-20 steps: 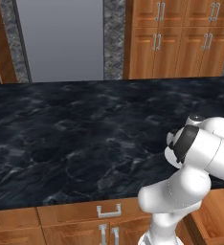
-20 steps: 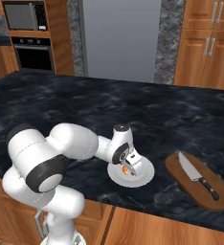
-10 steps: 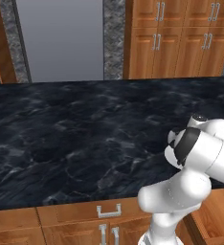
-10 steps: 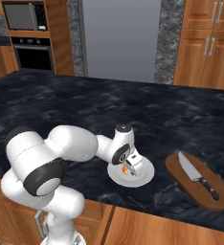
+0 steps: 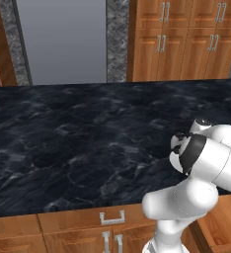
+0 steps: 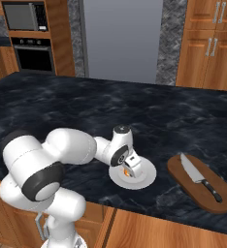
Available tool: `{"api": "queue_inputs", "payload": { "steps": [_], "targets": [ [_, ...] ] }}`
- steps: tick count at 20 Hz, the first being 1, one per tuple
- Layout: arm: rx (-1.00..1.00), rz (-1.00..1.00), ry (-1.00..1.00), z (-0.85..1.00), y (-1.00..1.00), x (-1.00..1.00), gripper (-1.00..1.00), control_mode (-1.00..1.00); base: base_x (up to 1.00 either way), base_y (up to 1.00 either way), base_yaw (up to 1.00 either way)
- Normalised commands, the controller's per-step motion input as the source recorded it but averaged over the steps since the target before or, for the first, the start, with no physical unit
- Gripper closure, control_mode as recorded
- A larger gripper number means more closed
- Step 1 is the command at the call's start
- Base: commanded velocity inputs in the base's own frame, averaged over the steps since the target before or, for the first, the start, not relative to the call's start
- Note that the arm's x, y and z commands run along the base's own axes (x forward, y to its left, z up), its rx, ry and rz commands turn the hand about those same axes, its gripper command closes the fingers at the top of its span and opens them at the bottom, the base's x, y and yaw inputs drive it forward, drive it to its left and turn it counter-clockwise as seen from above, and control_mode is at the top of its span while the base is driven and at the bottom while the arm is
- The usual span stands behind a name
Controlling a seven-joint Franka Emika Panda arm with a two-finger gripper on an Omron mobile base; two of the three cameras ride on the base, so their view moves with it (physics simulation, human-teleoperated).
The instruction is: Pick up the knife from the drawer and place it on the cutting board. Then place the meat from the plate to the cutting board.
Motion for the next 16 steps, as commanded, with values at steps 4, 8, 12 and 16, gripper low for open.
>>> {"api": "queue_inputs", "payload": {
  "steps": [4,8,12,16],
  "targets": [
    [0.0,0.0,0.0,0.0,0.01,0.0,-1.0,-1.0,0.0,0.0,0.0],
    [0.0,0.0,0.0,-0.08,0.0,0.0,-1.0,-1.0,0.0,0.0,0.0],
    [0.0,0.0,0.0,-0.07,-0.02,0.04,-1.0,-1.0,0.0,0.0,0.0],
    [0.0,0.02,0.0,-0.08,-0.04,0.0,-1.0,-1.0,0.0,0.0,0.0]
  ]
}}
